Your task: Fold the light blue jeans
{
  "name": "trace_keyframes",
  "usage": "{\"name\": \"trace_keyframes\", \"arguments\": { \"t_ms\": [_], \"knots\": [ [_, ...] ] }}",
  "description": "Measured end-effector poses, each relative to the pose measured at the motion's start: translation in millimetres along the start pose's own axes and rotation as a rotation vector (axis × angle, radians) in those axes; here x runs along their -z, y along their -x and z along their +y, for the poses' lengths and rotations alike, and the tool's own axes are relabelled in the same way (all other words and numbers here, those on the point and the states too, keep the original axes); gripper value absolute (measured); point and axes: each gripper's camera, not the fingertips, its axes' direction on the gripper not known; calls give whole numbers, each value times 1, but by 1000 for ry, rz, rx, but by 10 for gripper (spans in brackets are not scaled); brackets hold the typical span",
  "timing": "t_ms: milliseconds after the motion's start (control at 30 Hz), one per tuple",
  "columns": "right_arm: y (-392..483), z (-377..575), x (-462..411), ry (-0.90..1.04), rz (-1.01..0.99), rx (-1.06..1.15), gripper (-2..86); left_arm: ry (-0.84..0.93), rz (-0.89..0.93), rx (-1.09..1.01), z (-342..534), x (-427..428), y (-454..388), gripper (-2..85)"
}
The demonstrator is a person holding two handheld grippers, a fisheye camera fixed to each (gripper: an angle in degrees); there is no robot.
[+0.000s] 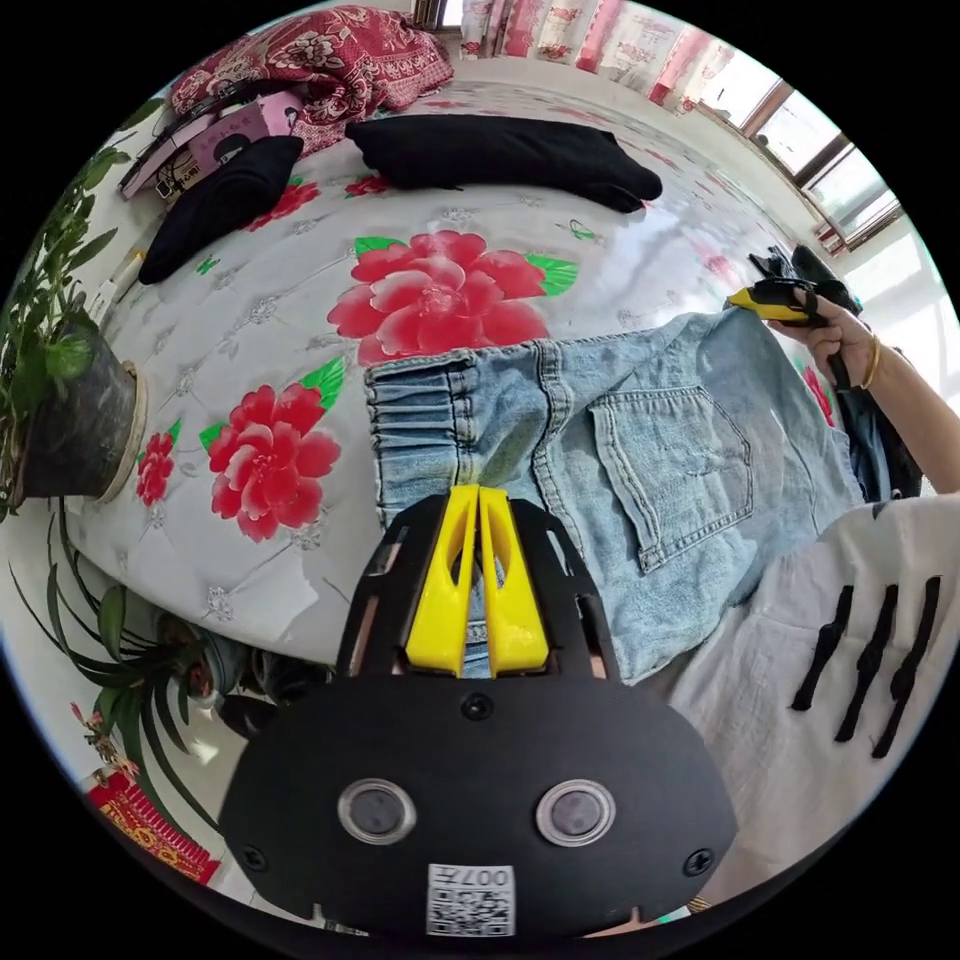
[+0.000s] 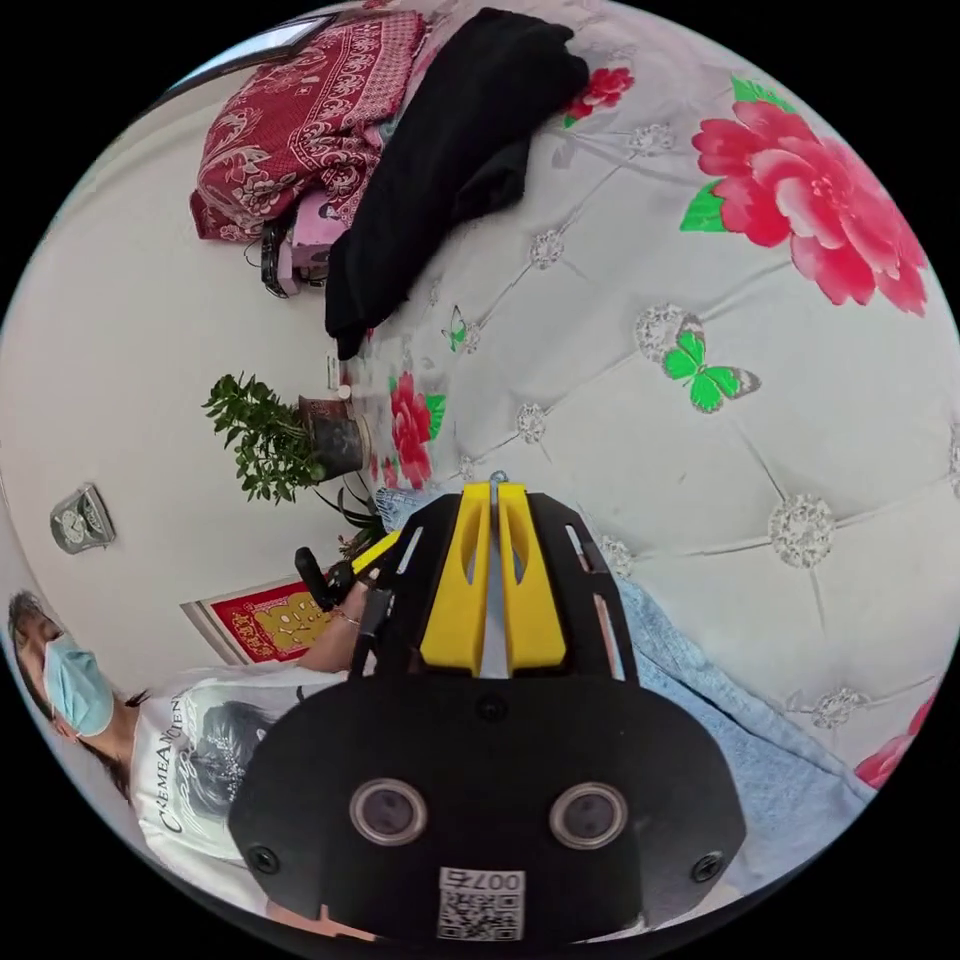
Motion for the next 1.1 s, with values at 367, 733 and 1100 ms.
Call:
{"name": "trace_keyframes", "arguments": {
  "t_ms": [367,733,1100],
  "knots": [
    [32,39,80,-343,258,94,10,-158,-16,84,-71,17,34,42],
    [5,283,45,-313,537,54,25,-207,51,255,47,48,23,118],
    [-24,331,63,-298,682,-19,2,-97,-53,-177,16,12,0,37]
  ]
}}
